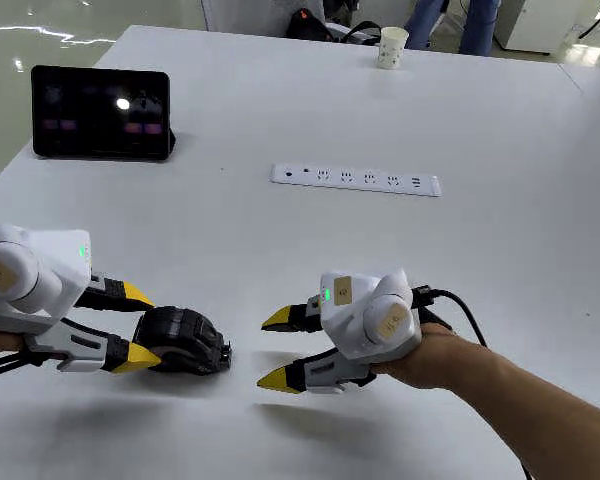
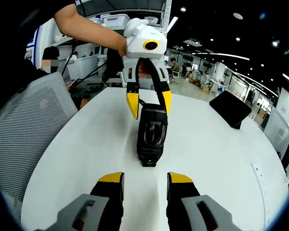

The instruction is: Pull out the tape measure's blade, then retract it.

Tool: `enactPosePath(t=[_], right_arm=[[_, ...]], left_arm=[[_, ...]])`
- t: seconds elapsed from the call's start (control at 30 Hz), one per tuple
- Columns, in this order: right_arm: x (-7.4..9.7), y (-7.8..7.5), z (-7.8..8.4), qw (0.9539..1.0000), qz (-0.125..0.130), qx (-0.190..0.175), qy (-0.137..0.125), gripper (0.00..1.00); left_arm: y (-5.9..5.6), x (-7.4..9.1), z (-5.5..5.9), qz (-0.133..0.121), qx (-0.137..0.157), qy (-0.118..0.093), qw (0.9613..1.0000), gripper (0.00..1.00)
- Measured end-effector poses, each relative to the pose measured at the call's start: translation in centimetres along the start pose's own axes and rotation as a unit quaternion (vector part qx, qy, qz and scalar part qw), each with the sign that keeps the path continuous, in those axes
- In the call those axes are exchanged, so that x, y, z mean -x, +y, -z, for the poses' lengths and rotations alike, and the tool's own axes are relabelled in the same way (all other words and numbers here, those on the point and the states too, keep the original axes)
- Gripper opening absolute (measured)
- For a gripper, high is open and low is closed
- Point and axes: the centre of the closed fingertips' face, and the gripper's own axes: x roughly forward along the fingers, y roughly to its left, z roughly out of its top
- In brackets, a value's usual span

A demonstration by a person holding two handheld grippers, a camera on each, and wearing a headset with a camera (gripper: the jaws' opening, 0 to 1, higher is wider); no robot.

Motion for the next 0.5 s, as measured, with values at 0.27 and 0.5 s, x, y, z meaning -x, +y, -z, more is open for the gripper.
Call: enactPosePath(t=[0.27, 0.5], right_arm=[[-1.3, -0.4, -0.4, 1.0000, -0.005, 0.002, 0.004, 0.28], [-2.1, -0.5, -0.3, 0.9999, -0.013, 0.005, 0.009, 0.25]], left_arm=[[0.1, -0.4, 0.2, 0.005, -0.009, 0.008, 0.9999, 0.28], [0.1, -0.7, 0.4, 0.009, -0.016, 0.012, 0.9998, 0.26]])
